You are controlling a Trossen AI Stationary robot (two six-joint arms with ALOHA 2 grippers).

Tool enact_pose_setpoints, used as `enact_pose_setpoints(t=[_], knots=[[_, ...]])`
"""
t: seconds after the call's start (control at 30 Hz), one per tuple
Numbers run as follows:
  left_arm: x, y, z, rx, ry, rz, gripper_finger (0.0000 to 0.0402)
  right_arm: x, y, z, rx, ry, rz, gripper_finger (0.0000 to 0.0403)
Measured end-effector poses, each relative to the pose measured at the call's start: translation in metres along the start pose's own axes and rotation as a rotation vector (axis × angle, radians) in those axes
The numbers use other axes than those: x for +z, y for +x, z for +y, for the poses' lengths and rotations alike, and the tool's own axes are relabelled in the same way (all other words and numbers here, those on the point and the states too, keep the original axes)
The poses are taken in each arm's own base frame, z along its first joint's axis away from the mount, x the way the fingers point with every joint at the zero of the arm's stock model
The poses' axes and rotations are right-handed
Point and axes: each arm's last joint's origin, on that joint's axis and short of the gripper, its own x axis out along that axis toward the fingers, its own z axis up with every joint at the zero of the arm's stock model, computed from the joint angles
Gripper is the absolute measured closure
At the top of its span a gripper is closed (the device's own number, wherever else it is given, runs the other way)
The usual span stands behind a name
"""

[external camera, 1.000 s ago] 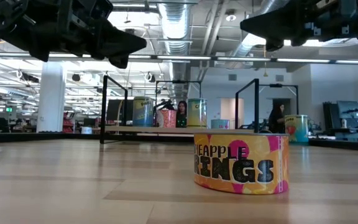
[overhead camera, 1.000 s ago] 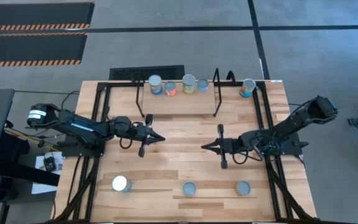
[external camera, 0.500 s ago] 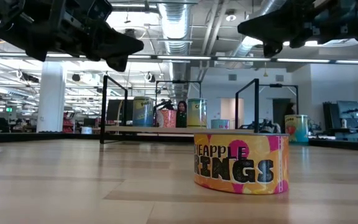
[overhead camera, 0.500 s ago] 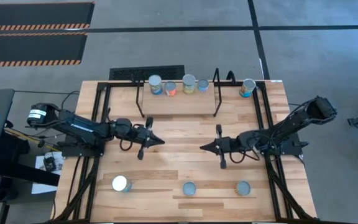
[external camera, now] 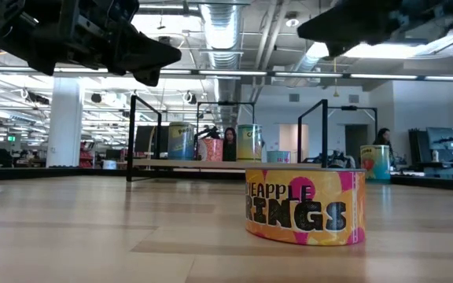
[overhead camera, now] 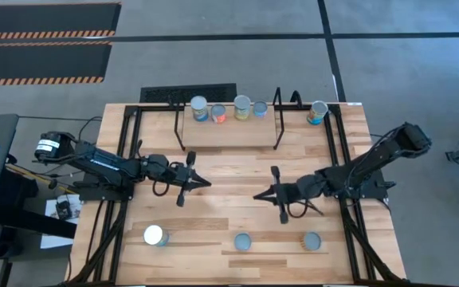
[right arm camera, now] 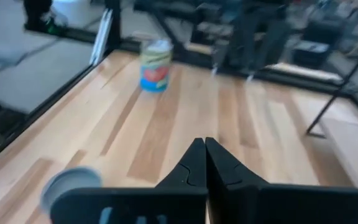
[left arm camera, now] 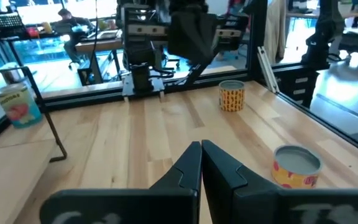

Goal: Pick and place cans onto a shelf
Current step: Put the top canned tomatoes on the shelf

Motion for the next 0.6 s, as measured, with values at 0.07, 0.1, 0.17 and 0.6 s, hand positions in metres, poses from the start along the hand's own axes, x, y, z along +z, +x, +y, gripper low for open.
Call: enact_pose_setpoints(t=[0.07,0.1,0.17,0.6], knots=[[0.0,0.0,0.0,-0.004,0.014,-0.001,0.04,0.005,-0.002,0.006,0.028,-0.018,0.031,0.0397],[0.0,0.0,0.0,-0.007,0.015,-0.001,0.04,0.007,-0.005,0.009,0.041,-0.032,0.037,0.0397],[0.0,0.0,-0.001,-0.018,0.014,-0.001,0.04,0.01,-0.012,0.012,0.051,-0.069,0.05,0.0399],[-0.016,-0.008,-0.001,-0.033,0.013,0.043,0.04,-0.032,-0.099,-0.055,-0.304,0.147,0.079,0.0401]])
